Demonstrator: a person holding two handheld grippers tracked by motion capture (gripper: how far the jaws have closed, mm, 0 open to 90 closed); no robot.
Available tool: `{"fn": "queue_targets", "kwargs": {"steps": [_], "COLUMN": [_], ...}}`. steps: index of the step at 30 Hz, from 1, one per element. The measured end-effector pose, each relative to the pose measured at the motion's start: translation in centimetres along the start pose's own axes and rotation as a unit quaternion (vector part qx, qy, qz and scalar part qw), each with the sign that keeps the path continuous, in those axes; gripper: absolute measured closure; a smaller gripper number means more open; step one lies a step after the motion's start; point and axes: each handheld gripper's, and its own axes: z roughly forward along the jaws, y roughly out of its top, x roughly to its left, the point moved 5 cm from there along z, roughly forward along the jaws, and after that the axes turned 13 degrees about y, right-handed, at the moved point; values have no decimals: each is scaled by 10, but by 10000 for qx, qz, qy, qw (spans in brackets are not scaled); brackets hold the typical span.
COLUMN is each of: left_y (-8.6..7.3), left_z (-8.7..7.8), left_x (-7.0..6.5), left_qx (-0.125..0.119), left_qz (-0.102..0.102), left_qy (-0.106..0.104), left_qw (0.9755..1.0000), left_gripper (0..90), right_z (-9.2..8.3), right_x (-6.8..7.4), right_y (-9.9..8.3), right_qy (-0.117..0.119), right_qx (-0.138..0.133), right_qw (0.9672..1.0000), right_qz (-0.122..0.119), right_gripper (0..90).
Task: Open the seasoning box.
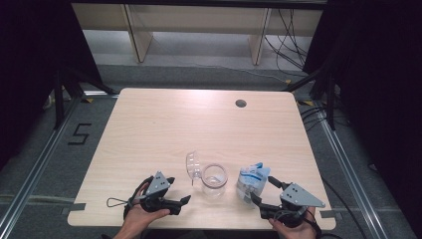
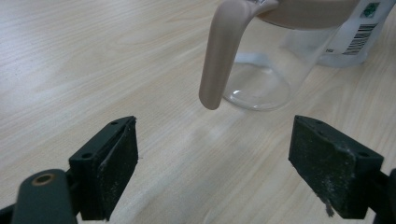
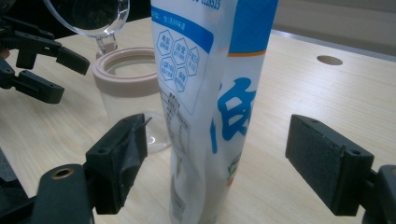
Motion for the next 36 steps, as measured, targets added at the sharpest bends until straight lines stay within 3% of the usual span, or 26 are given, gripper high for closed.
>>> {"fn": "queue_targets", "kwargs": {"steps": [5,17,21,22,23,27,33,36], "left_y": [0,0,-1,-1,-1,-1,-1,-1], "left_z": [0,1,1,1,1,1,1,1], "left_x": [-1,-1,-1,-1,-1,-1,-1,-2], "left_qx": [-38,-7,21,21,21,17,21,35], "left_qz": [-132,-75,-66,-65,-49,-65,-52,-154], "left_qy": [-7,-28,-15,-12,-27,-27,-39,-37], "left_qw": [9999,10000,10000,10000,10000,10000,10000,9999], "left_gripper": [155,154,155,154,154,155,154,155], "right_z": [2,13,18,20,22,27,36,38], "right_x": [-2,-8,-5,-5,-3,0,0,0], "right_y": [0,-1,-3,-3,-3,-4,-6,-7], "right_qy": [-22,-31,-88,-47,-54,-149,-183,-183], "right_qx": [37,45,43,55,34,98,86,49], "right_qw": [10000,10000,9999,10000,9999,9998,9998,9998], "right_qz": [74,19,130,2,100,111,20,63], "right_gripper": [202,186,179,179,179,182,187,186]}}
